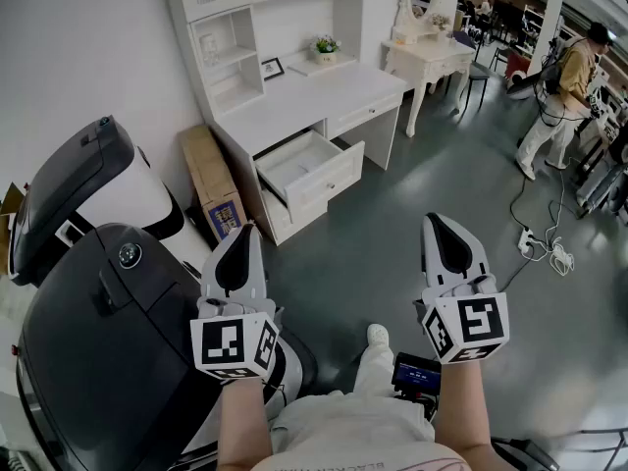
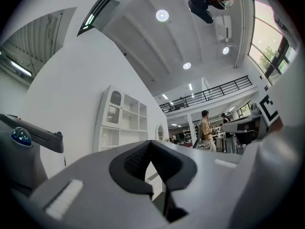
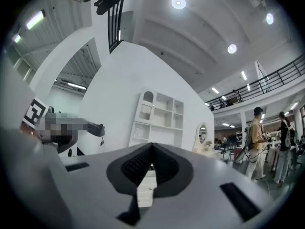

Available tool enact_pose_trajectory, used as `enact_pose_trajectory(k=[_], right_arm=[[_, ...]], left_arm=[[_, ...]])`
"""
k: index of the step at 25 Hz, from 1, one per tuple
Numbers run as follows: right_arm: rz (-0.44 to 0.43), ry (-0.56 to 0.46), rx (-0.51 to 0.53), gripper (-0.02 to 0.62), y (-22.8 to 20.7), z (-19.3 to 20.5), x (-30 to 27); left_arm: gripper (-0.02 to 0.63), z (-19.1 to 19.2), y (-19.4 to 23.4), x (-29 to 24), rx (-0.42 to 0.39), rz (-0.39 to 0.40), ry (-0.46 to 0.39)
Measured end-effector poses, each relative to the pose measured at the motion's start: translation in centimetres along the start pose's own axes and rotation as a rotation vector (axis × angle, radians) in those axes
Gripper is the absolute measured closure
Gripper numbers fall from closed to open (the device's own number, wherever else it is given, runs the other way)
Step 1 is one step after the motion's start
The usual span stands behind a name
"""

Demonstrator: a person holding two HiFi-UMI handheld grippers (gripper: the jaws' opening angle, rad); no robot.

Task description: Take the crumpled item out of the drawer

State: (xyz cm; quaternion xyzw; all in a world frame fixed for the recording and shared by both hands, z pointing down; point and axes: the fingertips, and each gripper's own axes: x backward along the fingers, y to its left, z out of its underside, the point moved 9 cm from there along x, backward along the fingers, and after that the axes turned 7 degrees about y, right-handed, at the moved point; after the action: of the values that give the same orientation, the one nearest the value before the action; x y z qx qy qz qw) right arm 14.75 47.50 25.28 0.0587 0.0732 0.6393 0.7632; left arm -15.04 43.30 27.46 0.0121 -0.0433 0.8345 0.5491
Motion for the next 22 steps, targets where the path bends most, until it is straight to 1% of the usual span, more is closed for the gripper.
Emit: enact_pose_trajectory(k=[4,7,15,19,22], right_arm=[[-0.007,0.003,0.013,0.589,0.3,-0.1,0.0],[-0.013,0.005,0.019,0.589,0.3,0.0,0.0],[-0.015,0.031,-0.005,0.589,-0.8,1.3,-0.7],[-0.022,0.041,-0.017,0.589,-2.4,1.7,-2.7],[-0.042,0.042,-0.016,0.589,-3.2,1.9,-5.3]], left_arm=[[0.600,-0.2,1.3,0.4,0.012,-0.042,0.001],[0.600,-0.1,1.9,0.5,0.008,-0.056,0.003],[0.600,0.0,0.7,-1.1,-0.028,-0.012,0.007],[0.600,0.3,0.3,-3.4,-0.032,-0.014,0.024],[0.600,0.6,0.8,-5.6,-0.036,-0.027,0.030]])
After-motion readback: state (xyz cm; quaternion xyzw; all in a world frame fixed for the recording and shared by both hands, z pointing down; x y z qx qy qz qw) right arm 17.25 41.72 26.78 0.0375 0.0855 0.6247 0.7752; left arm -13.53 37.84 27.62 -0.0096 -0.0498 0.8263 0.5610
